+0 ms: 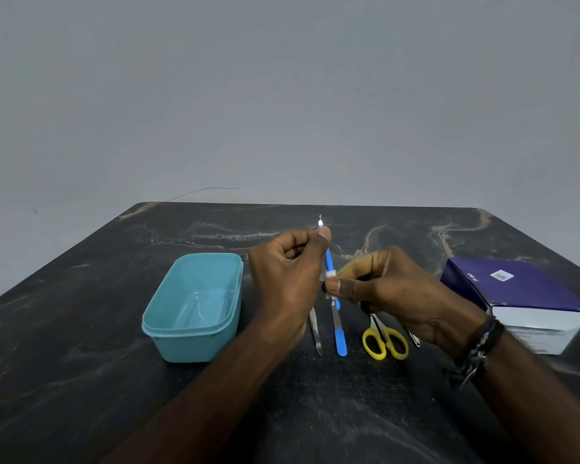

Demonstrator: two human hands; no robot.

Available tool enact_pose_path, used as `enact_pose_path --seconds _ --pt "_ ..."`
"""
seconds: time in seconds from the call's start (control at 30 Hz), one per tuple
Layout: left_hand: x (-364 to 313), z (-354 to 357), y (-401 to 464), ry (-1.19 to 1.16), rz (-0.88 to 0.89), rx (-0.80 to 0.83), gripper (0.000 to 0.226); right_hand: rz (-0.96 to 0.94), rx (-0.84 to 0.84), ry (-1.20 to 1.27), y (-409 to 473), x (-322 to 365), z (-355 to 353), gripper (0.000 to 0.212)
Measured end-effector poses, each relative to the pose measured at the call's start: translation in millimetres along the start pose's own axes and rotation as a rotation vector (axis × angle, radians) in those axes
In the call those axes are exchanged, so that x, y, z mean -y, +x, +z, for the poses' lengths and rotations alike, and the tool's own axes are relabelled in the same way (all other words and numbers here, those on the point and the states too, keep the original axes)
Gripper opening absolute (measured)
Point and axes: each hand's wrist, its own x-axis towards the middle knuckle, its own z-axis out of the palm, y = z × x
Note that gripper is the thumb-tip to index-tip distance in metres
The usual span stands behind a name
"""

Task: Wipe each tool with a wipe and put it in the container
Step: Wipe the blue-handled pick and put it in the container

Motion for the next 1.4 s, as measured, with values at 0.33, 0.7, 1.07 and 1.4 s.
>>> enact_pose_path --seconds 0.33,0.7,1.07,1.4 --pt "1.4 2.2 -1.7 -0.01 -0.005 -0.032 0.013 0.033 0.031 0.043 0.8 -0.4 0.4 0.037" --pt "1.7 3.7 -3.5 0.001 -0.019 -0.007 0.011 -0.024 -0.022 0.108 3.3 -3.1 4.2 0.03" --pt "2.5 3.8 -0.6 -0.012 0.022 -0.119 0.015 0.039 0.15 0.008 0.0 -4.6 1.5 0.033" --pt "-12.2 2.0 0.2 -0.001 0.118 -0.147 0.021 -0.02 0.236 -0.102 -2.7 -3.1 -2.8 0.012"
